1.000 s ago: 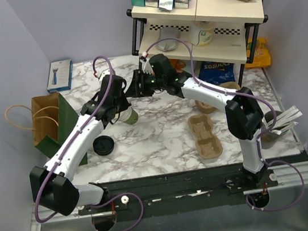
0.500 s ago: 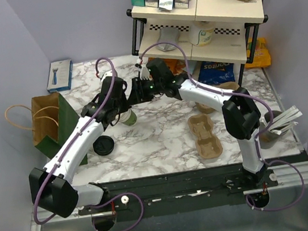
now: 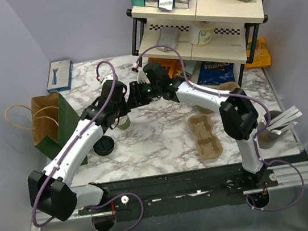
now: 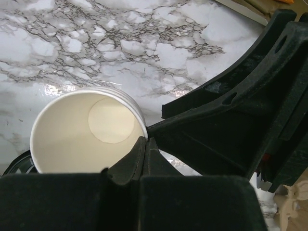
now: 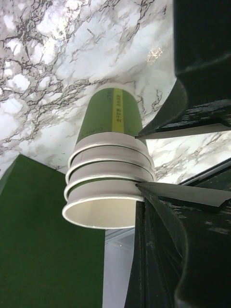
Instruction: Pack the takeout coffee
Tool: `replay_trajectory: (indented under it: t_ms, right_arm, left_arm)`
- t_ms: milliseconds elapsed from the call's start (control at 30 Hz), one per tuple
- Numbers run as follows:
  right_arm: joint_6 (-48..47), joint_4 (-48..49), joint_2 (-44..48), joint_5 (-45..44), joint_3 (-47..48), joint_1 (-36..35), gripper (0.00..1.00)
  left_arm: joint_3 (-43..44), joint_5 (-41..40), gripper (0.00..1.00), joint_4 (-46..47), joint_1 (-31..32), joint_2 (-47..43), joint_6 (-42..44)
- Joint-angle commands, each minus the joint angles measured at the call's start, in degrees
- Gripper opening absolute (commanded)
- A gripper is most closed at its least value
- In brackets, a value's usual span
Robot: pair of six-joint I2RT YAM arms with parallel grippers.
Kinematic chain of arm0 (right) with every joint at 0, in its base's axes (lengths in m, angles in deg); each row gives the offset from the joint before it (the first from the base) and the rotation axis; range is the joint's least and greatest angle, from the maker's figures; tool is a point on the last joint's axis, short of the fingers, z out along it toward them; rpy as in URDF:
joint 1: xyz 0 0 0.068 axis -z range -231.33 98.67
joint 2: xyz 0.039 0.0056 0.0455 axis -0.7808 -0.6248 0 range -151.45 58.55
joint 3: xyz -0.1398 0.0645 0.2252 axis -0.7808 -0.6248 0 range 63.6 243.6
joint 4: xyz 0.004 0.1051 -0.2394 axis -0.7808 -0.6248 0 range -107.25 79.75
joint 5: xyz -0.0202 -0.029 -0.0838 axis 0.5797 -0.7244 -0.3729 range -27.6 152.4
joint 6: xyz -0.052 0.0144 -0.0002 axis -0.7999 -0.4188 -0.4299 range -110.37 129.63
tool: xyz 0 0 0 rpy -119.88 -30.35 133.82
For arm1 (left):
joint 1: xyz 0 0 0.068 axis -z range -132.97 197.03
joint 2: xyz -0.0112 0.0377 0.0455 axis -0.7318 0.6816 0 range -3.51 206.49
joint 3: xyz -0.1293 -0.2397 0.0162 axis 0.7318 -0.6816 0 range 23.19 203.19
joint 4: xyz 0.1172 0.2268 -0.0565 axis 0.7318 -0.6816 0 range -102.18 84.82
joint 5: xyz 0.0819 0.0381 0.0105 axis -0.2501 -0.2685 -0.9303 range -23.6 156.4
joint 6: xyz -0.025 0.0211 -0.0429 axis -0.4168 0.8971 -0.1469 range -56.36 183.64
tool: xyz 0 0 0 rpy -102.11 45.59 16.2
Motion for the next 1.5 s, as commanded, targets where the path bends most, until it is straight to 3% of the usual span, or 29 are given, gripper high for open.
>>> replay_trajectory:
  t_ms: [0, 333, 667, 700, 733, 800, 933, 1200, 1467]
  right_arm:
    - [-2.6, -6.7, -2.3, -8.2, 0.6, -1.9, 0.47]
    - [-3.2, -10.8, -4.3, -14.8, 1.9, -3.2, 0.46]
    - [-4.0, -9.9, -1.3, -13.1, 3.0, -3.1, 0.52]
    - [-4.3, -9.6, -0.8, -13.2, 3.0, -3.1, 0.53]
    - [-5.2, -9.1, -0.2, -13.1, 3.3, -3.1, 0.57]
    - [-5.6, -9.0, 0.9, -13.2, 4.1, -3.1, 0.58]
    - [-6.6, -9.1, 1.7, -13.9, 6.5, -3.1, 0.61]
    - [-7.4, -12.4, -2.4, -15.5, 18.0, -4.0, 0.65]
    - [-8.3, -17.8, -9.8, -18.8, 27.7, -7.0, 0.63]
  left_arm:
    - [1.8, -0.9, 0.00, 2.8, 0.9, -3.2, -0.8]
    - [2.3, -0.9, 0.00, 2.2, 1.0, -3.3, -1.7]
    - [4.7, -6.4, 0.00, -0.9, 1.0, -3.4, -2.5]
    - [5.4, -6.8, 0.11, -1.2, 0.9, -3.7, -2.7]
    - [5.9, -7.1, 0.45, -1.4, 0.9, -4.2, -2.6]
    - [6.9, -9.4, 0.53, -2.7, 0.8, -4.8, -2.7]
    - [7.3, -14.2, 0.99, -6.3, -1.0, -7.1, -4.6]
    - [0.3, -6.2, 0.99, -5.6, -14.3, -11.8, -8.6]
    - [-3.9, -0.9, 0.99, -2.8, -20.1, -13.3, -10.1]
